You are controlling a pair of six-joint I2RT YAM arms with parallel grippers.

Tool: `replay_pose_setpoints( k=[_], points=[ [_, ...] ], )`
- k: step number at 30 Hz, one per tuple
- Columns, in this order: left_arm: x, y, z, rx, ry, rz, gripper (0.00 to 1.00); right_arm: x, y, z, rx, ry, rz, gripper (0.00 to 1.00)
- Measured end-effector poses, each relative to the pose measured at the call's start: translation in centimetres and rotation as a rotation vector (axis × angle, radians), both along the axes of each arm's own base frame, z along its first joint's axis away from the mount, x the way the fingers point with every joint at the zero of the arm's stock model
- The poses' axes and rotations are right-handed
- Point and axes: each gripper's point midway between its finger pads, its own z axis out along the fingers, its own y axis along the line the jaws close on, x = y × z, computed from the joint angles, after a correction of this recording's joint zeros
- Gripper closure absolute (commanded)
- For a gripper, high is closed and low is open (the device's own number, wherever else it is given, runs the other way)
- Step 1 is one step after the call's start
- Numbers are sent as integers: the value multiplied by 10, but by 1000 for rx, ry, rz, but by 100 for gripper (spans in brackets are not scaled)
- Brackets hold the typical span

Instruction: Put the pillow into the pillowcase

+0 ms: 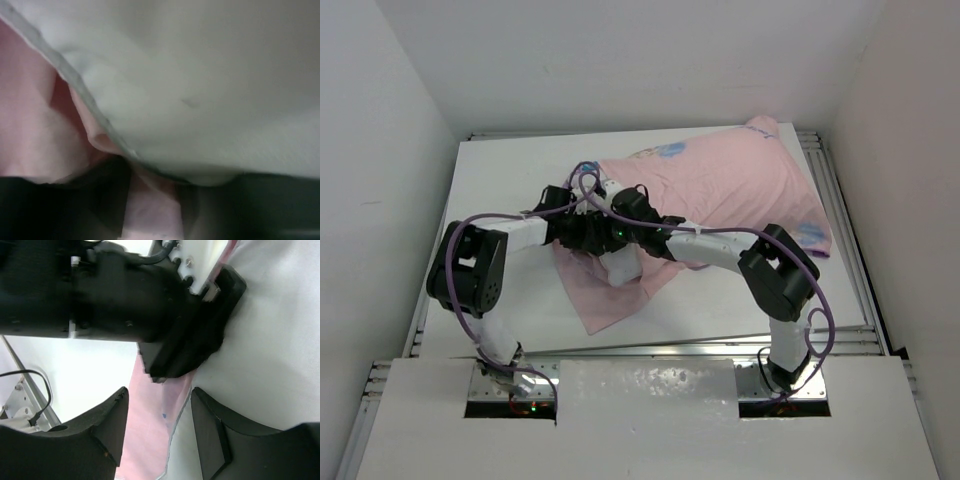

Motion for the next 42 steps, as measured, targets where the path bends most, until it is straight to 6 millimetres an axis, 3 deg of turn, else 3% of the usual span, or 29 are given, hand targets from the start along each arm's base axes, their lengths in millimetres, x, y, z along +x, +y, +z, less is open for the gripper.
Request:
replay_pose_setpoints(
  k=[2, 5, 8, 10, 15, 19, 22, 25, 29, 33, 37, 39, 42],
  points=[
    [2, -2, -3, -8, 2, 8, 100, -1, 1, 1, 5, -1, 6, 47],
    [1, -7, -4, -31, 11, 5, 100, -2, 0, 0, 3, 0, 12, 48],
    [-3, -10, 8, -53, 6, -20, 100, -6, -5, 4, -16, -8, 30, 62],
    [-5, -8, 33, -50, -53, -61, 100, -10, -13, 14, -36, -21, 45, 72],
    [-12, -9, 111, -52, -249, -188, 100, -13, -36, 62, -82, -111, 72, 74],
    [-30, -14, 115, -81, -226, -272, 100, -9, -45, 78, -88, -156, 63, 77],
    [-49, -16, 109, -89, -155, -339, 100, 0, -43, 60, -65, -100, 48, 91],
    [-60, -17, 122, -86, -143, -445, 100, 23, -48, 29, -49, -18, -21, 98],
    [-56, -11, 168, -68, -232, -574, 100, 60, -63, 11, -26, 16, -146, 100],
    [-53, 2, 207, -19, -314, -646, 100, 97, -70, 26, 3, -38, -247, 100],
    [-53, 4, 237, -60, -357, -647, 100, 109, -69, 31, 15, -88, -288, 100],
    [-56, -2, 258, -129, -381, -637, 100, 110, -65, 17, -13, -103, -306, 100],
    [-55, -14, 294, -216, -457, -640, 100, 102, -61, -29, -86, -84, -323, 100]
  ],
)
